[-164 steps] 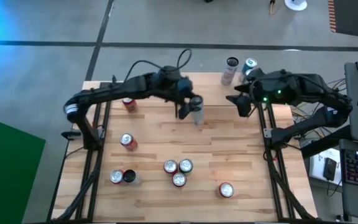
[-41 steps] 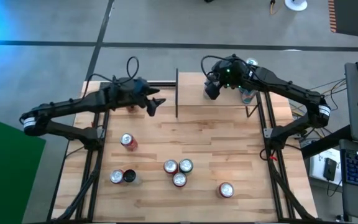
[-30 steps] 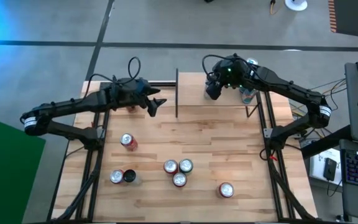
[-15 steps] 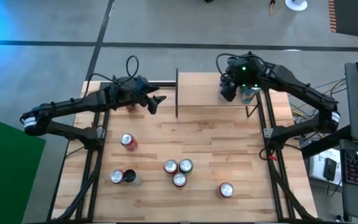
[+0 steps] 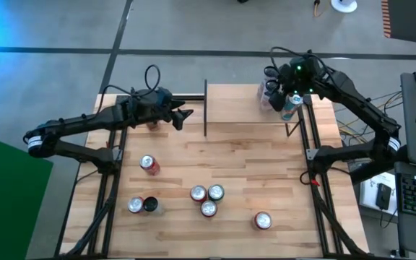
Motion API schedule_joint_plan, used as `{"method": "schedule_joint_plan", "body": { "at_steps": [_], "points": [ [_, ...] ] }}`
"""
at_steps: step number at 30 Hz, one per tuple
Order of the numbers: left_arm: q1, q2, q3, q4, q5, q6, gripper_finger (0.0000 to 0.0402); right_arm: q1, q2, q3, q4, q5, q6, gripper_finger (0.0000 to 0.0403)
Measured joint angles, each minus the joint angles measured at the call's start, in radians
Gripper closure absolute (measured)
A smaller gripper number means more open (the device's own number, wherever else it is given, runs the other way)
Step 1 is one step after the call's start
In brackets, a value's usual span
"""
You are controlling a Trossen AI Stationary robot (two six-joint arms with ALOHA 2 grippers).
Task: Place canned beverage on shelf
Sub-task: Put the top white-pink soda can on the shelf aligned with the other white-pink soda can
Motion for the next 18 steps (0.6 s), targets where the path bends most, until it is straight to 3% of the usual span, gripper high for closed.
{"method": "schedule_joint_plan", "body": {
  "at_steps": [7,18],
  "points": [
    [-0.008,0.000,0.000,-0.001,-0.004,-0.033,0.0118,-0.012,-0.032,-0.092,0.090,-0.005,0.008,0.0149],
    [-0.010,0.000,0.000,-0.010,-0.004,-0.061,0.0118,-0.013,-0.034,-0.102,0.121,0.002,-0.027,0.0145]
  ]
}}
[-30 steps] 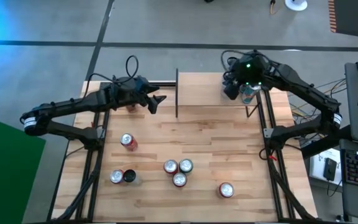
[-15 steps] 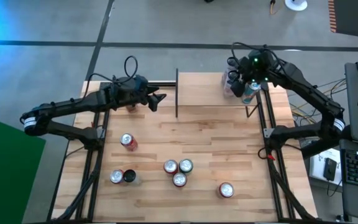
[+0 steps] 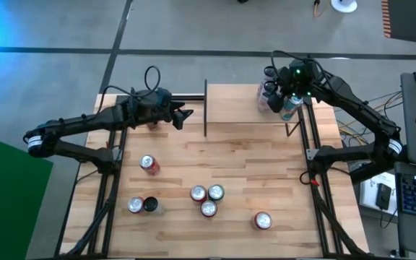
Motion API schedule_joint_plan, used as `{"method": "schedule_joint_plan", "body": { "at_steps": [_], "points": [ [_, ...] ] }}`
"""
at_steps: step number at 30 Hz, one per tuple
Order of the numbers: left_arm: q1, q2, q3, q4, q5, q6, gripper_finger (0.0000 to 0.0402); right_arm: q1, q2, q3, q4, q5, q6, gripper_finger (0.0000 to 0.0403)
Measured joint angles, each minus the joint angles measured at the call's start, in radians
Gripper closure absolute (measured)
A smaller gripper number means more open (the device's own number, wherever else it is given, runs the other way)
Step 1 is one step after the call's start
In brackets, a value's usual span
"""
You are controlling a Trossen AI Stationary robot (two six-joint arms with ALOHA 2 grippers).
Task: Place canned beverage on shelf
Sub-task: Put the top white-pink soda can on the shelf aligned with the other white-pink soda can
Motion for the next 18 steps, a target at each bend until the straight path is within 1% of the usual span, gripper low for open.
{"method": "schedule_joint_plan", "body": {
  "at_steps": [7,18],
  "points": [
    [0.000,0.000,0.000,-0.039,0.000,-0.005,0.0118,0.000,0.000,0.000,-0.002,0.001,-0.012,0.0126],
    [0.000,0.000,0.000,-0.104,-0.001,-0.019,0.0118,0.000,-0.002,0.015,0.010,-0.007,-0.029,0.0122]
  ]
}}
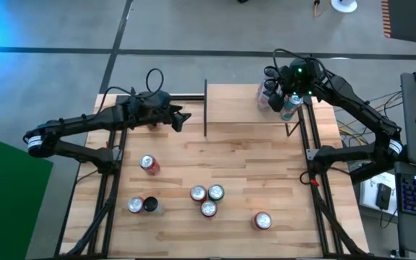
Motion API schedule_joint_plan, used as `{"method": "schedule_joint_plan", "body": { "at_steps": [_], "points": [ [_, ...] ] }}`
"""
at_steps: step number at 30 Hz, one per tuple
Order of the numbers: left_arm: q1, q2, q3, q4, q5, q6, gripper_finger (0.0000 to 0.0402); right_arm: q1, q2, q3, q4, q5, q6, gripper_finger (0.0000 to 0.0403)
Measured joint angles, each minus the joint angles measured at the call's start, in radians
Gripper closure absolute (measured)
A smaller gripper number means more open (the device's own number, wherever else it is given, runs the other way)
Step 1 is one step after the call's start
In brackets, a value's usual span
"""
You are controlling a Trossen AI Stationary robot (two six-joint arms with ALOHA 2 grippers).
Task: Place canned beverage on shelf
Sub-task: Put the top white-pink soda can on the shelf aligned with the other white-pink soda can
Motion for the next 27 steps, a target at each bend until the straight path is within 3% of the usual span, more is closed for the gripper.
{"method": "schedule_joint_plan", "body": {
  "at_steps": [27],
  "points": [
    [-0.038,0.000,0.000,-0.025,0.011,-0.053,0.0118,-0.002,0.012,-0.002,-0.052,-0.044,0.008,0.0119]
  ]
}}
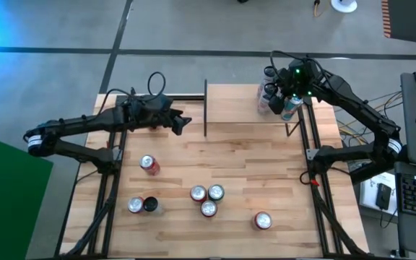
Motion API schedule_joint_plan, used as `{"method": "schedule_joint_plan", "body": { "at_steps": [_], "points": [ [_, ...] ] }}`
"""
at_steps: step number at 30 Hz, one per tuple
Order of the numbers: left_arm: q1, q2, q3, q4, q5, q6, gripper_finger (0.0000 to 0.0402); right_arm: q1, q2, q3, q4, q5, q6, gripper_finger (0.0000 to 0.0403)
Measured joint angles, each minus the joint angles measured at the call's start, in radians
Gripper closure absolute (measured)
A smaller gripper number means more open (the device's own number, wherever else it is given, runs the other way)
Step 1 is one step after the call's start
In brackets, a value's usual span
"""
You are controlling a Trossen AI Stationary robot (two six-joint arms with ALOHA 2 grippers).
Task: Place canned beverage on shelf
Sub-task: Put the top white-pink soda can on the shelf aligned with the other white-pink soda can
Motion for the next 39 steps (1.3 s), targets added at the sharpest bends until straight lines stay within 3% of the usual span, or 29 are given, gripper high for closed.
{"method": "schedule_joint_plan", "body": {
  "at_steps": [26,39],
  "points": [
    [-0.008,0.000,0.000,0.000,0.000,-0.003,0.0118,-0.002,0.001,0.000,-0.019,0.008,0.025,0.0119],
    [-0.008,0.000,0.000,0.000,-0.001,-0.014,0.0118,-0.002,-0.003,0.000,-0.016,0.068,0.016,0.0119]
  ]
}}
